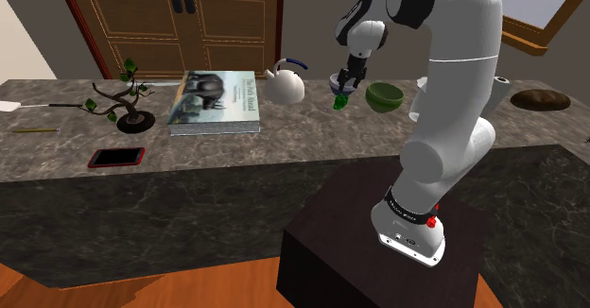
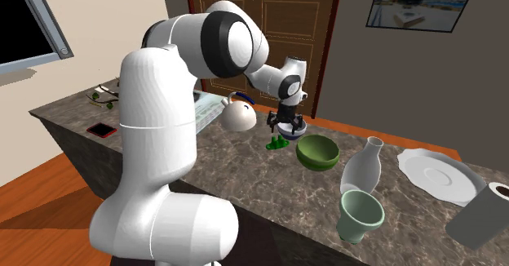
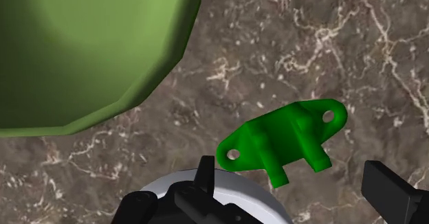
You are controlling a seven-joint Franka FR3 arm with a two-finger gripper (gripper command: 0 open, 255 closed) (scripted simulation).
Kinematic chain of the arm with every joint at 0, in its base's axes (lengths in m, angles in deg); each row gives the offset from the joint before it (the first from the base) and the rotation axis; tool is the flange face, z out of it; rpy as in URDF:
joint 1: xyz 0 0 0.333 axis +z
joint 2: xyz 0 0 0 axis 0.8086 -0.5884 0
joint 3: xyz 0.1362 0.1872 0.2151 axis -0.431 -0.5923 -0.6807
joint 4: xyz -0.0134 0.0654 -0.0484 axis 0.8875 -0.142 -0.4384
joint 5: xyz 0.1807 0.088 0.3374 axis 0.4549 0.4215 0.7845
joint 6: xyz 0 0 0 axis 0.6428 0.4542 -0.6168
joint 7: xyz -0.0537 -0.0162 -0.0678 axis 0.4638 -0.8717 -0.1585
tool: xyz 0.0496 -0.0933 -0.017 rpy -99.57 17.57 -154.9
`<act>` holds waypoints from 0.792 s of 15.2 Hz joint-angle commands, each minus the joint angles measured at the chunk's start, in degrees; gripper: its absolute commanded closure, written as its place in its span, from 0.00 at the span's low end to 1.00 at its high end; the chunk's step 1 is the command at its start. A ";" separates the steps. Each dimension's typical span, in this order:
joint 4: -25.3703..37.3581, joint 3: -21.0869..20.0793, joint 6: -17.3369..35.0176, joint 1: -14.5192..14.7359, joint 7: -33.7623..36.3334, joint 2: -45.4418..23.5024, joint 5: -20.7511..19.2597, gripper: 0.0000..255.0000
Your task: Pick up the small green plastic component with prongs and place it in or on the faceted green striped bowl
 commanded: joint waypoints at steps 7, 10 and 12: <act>-0.62 -1.46 5.27 -0.66 -1.66 -4.24 2.45 0.00; -0.62 -1.45 5.27 -0.65 -1.67 -4.24 2.45 0.00; -0.62 -1.45 5.27 -0.65 -1.67 -4.24 2.45 0.00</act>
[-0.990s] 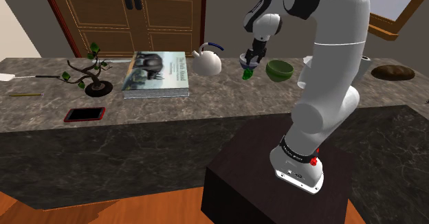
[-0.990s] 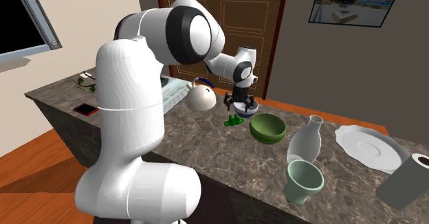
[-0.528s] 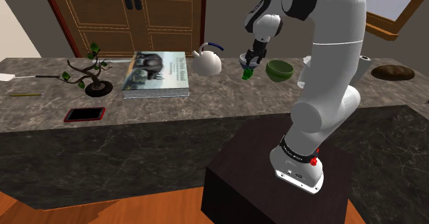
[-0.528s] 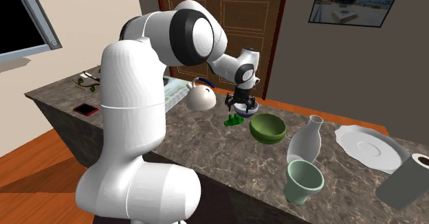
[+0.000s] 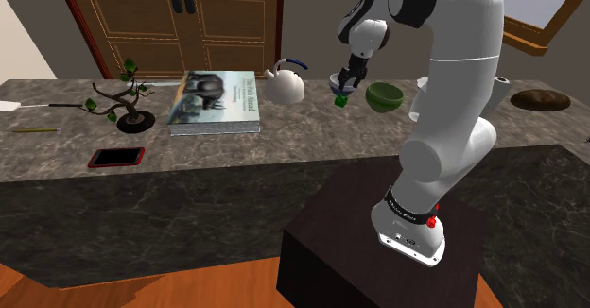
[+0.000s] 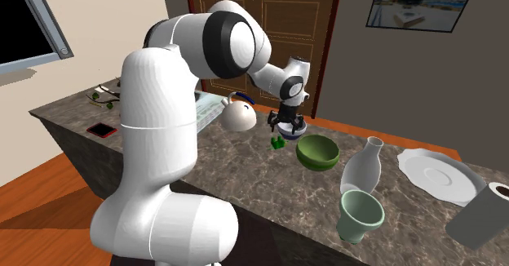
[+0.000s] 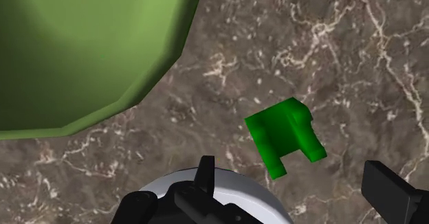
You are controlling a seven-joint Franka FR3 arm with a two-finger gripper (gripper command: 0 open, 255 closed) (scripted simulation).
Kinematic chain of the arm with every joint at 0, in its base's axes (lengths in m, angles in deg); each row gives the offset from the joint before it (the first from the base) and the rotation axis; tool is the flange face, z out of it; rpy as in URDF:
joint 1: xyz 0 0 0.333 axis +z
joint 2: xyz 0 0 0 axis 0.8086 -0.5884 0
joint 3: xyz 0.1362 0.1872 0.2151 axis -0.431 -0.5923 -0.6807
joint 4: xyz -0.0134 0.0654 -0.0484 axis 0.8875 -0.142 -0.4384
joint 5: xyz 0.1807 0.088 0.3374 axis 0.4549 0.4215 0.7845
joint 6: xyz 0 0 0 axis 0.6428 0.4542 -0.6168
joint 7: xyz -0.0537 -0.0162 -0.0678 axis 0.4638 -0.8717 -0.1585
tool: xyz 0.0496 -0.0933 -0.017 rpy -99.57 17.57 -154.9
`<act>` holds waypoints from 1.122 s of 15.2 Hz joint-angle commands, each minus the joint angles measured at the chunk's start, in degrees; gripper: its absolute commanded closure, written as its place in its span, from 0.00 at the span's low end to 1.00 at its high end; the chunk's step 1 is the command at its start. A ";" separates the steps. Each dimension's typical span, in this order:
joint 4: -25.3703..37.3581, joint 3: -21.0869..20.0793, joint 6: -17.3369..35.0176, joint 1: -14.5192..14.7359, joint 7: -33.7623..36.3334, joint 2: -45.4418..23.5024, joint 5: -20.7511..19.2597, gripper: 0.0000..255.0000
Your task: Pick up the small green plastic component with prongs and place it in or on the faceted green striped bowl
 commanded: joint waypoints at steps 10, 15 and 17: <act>7.56 -2.01 2.02 1.09 3.13 -9.30 0.77 1.00; -0.57 -5.55 3.92 -3.85 4.07 -1.30 -5.34 1.00; -0.35 -5.22 2.76 -3.61 4.50 -0.28 -5.92 1.00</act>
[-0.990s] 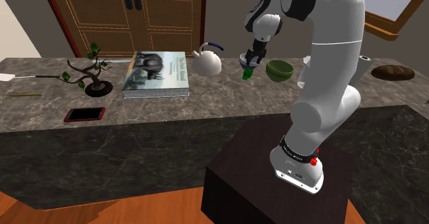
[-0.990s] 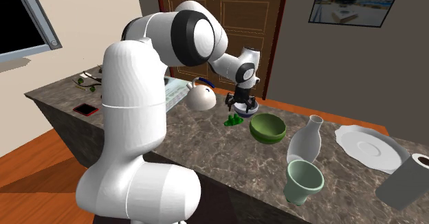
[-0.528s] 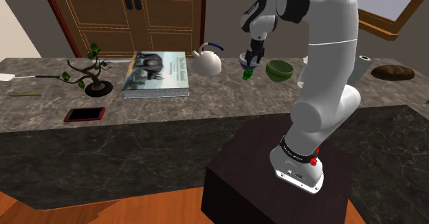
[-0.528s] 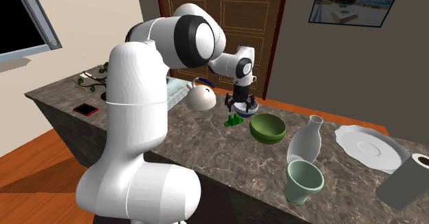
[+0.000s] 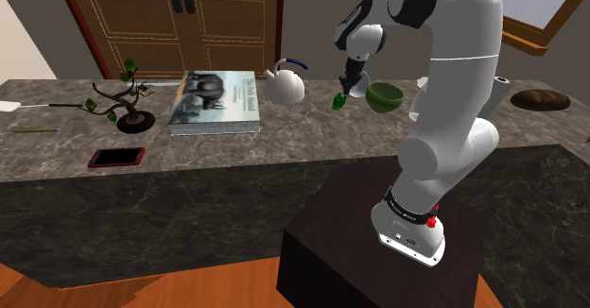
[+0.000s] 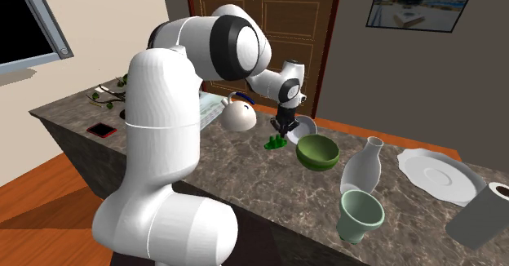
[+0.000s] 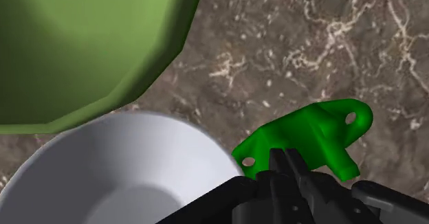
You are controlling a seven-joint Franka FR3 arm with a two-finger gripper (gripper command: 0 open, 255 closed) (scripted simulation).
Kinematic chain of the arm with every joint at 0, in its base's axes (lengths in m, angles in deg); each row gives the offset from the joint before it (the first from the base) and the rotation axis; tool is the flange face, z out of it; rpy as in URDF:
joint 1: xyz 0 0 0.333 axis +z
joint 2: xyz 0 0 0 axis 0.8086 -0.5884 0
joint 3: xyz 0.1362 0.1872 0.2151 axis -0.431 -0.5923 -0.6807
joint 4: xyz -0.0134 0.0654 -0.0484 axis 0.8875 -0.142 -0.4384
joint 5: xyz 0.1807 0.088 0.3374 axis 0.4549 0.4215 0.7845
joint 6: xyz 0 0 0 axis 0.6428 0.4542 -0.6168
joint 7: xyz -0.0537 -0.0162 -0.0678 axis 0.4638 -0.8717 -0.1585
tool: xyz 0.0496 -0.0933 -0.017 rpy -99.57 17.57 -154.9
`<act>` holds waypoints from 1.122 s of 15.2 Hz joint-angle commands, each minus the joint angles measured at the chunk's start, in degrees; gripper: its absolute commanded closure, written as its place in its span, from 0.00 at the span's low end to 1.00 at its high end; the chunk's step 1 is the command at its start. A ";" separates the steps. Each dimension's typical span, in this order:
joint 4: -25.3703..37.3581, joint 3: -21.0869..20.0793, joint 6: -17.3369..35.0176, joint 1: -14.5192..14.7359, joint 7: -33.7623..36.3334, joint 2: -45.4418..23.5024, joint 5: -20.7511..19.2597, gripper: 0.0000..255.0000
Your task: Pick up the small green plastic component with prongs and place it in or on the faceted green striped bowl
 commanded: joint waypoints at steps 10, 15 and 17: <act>-4.89 0.10 2.56 1.90 2.92 1.47 -0.42 0.00; -5.15 -0.38 4.10 1.62 2.38 0.09 0.42 0.00; -5.15 -0.38 4.10 1.61 2.38 0.09 0.42 0.00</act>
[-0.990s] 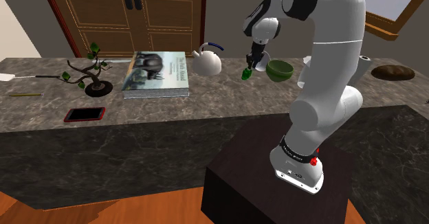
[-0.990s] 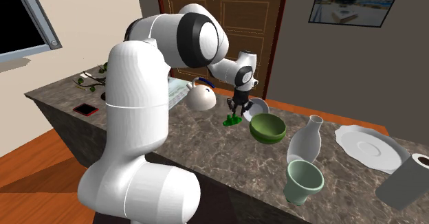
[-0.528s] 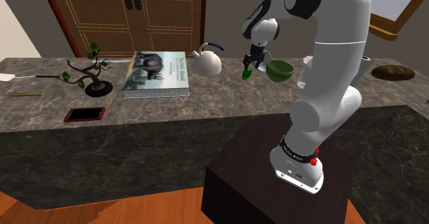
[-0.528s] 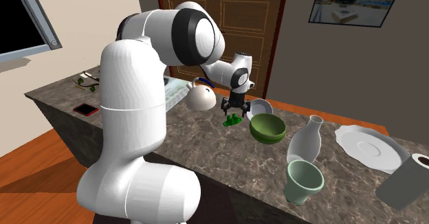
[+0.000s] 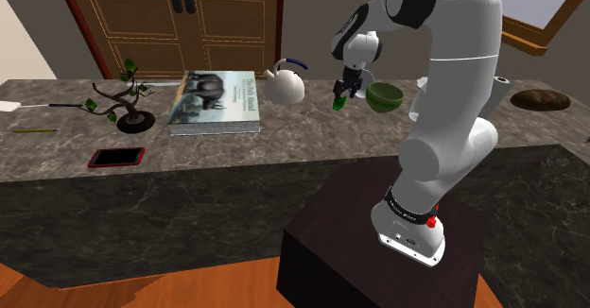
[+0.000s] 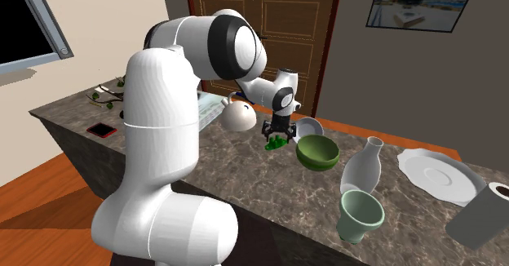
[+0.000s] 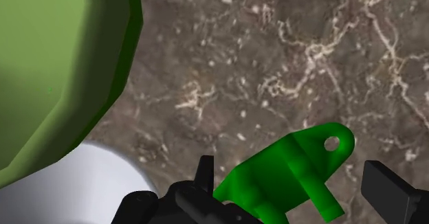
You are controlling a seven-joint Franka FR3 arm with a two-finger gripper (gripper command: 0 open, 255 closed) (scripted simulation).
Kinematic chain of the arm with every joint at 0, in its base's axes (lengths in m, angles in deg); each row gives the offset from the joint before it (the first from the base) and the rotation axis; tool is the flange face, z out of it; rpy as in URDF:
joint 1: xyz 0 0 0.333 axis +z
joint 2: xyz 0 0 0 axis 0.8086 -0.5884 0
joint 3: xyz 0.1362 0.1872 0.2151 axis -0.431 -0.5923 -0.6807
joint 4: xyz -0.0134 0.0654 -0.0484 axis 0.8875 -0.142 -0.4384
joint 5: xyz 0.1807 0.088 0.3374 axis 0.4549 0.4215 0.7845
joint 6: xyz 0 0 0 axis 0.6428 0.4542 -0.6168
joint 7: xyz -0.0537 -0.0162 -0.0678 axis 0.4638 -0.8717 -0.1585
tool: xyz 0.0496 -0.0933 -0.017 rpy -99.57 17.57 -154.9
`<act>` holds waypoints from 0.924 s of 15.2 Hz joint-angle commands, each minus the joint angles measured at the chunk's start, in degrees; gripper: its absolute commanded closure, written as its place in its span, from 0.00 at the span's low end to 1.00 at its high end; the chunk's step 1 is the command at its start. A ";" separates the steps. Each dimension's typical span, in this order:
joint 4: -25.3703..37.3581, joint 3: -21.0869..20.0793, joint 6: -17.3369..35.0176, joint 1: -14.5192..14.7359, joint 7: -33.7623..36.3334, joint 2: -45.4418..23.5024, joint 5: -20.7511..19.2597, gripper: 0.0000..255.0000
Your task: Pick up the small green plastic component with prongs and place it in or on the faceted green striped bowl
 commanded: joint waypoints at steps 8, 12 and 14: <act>-0.01 -0.01 0.03 0.00 -0.01 -0.02 0.01 1.00; -0.01 -0.01 0.03 0.00 -0.01 -0.02 0.01 1.00; -0.01 -0.01 0.03 0.00 -0.01 -0.02 0.01 0.00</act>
